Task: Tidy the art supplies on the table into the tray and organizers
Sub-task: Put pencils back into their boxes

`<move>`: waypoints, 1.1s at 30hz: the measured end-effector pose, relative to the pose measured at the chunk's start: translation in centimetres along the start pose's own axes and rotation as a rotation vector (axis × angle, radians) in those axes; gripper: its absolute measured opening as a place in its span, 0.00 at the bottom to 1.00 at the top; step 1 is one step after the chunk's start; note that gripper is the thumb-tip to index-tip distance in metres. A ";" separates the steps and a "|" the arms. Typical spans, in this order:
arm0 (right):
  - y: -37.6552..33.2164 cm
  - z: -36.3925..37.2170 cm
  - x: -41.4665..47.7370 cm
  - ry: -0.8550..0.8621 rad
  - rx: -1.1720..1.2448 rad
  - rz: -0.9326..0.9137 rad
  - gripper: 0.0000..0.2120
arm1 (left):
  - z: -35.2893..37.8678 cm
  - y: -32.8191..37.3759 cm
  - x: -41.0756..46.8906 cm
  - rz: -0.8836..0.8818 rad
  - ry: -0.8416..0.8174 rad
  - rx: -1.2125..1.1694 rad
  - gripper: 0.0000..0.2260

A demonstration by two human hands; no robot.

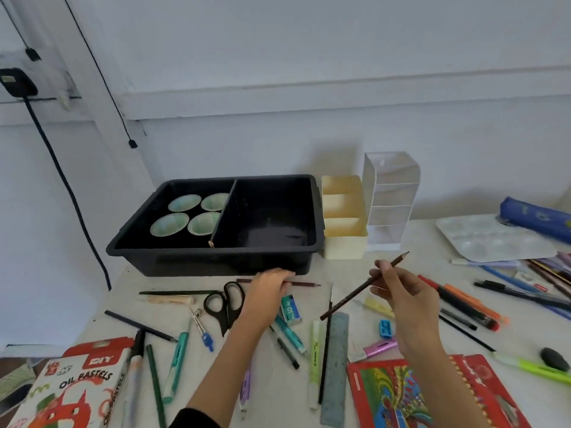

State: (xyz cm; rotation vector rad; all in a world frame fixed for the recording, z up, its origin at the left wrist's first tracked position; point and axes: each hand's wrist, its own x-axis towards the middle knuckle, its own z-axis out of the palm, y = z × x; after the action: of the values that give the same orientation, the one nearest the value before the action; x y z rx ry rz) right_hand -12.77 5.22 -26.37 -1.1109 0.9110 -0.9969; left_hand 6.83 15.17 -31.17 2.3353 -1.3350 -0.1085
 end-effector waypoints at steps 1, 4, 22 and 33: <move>0.1 -0.5 0.1 0.012 0.014 0.003 0.06 | 0.1 0.1 0.4 0.008 -0.037 0.083 0.14; 0.1 -1.9 0.4 0.019 0.034 -0.011 0.13 | 0.6 0.4 0.9 0.016 -0.058 0.277 0.12; -2.5 -12.8 0.4 0.011 0.017 -0.073 0.18 | 2.1 15.3 -4.3 0.213 0.167 0.112 0.25; -3.8 -23.3 0.3 0.187 0.016 -0.019 0.18 | 8.6 20.7 -11.3 0.246 0.102 0.073 0.37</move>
State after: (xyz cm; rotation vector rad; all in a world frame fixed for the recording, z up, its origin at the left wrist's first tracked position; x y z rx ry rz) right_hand -35.20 -2.06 -27.48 -1.0270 1.0420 -1.1353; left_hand -18.16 12.78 -31.96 2.1811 -1.5836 0.1356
